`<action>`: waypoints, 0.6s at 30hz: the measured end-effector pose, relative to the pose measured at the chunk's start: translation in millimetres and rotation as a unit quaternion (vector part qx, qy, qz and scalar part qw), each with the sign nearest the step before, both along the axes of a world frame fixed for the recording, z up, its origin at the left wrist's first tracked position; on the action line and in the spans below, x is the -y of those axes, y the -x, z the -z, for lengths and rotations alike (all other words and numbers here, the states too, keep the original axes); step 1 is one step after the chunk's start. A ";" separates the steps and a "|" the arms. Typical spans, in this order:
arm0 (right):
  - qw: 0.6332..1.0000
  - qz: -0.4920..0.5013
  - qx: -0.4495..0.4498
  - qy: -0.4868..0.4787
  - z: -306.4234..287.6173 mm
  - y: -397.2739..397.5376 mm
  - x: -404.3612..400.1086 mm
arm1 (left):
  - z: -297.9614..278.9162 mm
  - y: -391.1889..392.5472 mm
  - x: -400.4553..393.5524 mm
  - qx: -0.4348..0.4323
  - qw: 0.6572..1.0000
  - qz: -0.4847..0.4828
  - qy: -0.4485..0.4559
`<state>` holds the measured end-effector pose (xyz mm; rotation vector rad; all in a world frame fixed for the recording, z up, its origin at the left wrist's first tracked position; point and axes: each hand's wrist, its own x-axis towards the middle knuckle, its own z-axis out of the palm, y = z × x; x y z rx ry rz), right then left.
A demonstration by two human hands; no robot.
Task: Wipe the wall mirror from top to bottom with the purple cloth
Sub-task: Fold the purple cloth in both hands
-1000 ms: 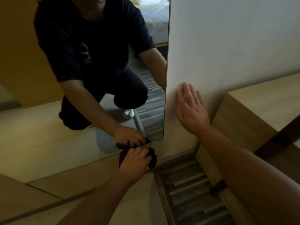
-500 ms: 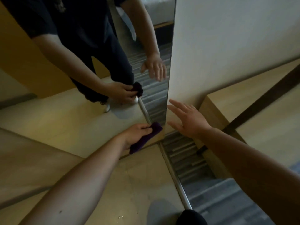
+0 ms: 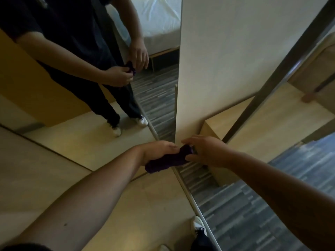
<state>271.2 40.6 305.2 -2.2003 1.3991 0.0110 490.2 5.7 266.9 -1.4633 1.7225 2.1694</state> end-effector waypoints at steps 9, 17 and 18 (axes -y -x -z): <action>0.995 0.072 0.053 -0.039 -41.6 38.2 -38.6 | -53.4 35.2 -26.2 0.020 0.988 0.150 0.002; 0.993 0.085 0.063 -0.057 -58.2 118.5 -47.6 | -78.3 111.7 -31.4 0.135 0.892 0.302 0.308; 0.992 0.092 0.060 -0.057 -59.0 133.4 -44.9 | -80.5 127.6 -28.6 0.134 0.882 0.305 0.334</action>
